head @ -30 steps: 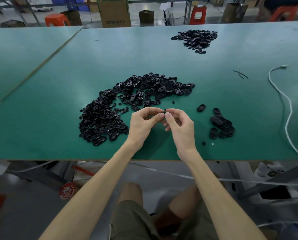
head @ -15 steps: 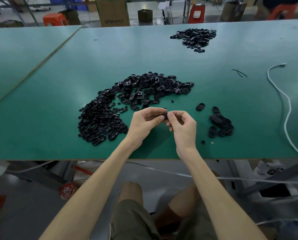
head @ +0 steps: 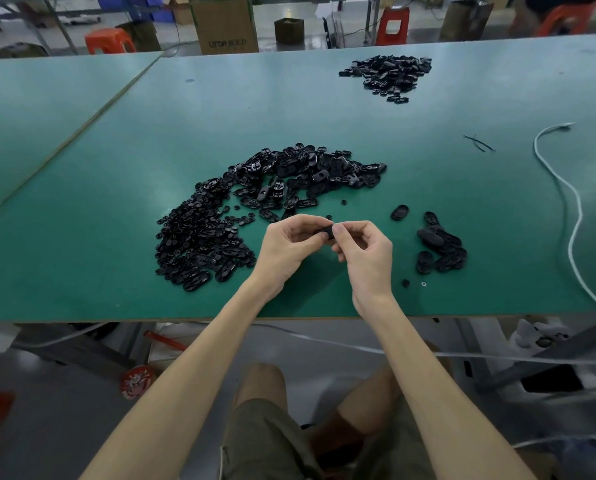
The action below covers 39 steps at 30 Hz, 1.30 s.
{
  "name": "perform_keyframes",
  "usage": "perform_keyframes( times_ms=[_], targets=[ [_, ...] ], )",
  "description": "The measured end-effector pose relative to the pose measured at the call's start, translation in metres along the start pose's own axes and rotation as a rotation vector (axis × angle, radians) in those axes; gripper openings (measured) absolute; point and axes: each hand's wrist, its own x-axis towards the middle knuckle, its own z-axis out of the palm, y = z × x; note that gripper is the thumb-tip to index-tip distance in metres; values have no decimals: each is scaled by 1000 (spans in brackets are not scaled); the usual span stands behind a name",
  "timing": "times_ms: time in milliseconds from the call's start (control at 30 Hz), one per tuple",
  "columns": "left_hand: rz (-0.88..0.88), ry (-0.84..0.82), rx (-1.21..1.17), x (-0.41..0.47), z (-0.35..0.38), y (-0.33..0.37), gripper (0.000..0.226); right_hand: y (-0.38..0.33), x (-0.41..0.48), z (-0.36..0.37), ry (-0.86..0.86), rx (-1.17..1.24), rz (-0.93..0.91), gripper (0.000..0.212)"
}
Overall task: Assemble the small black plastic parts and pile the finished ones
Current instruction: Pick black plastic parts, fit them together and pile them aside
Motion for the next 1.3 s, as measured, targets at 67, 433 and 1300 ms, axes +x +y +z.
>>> perform_keyframes(
  times_ms=[67, 433, 1300],
  targets=[
    [-1, 11, 19, -1, 0, 0, 18, 0, -1, 1, -9, -22, 1, 6],
    [-6, 70, 76, -1, 0, 0, 21, -1, -2, 2, -40, -77, -3, 8],
    [100, 81, 223, 1, 11, 20, 20, -2, -1, 3, 54, -51, 6, 7]
  ],
)
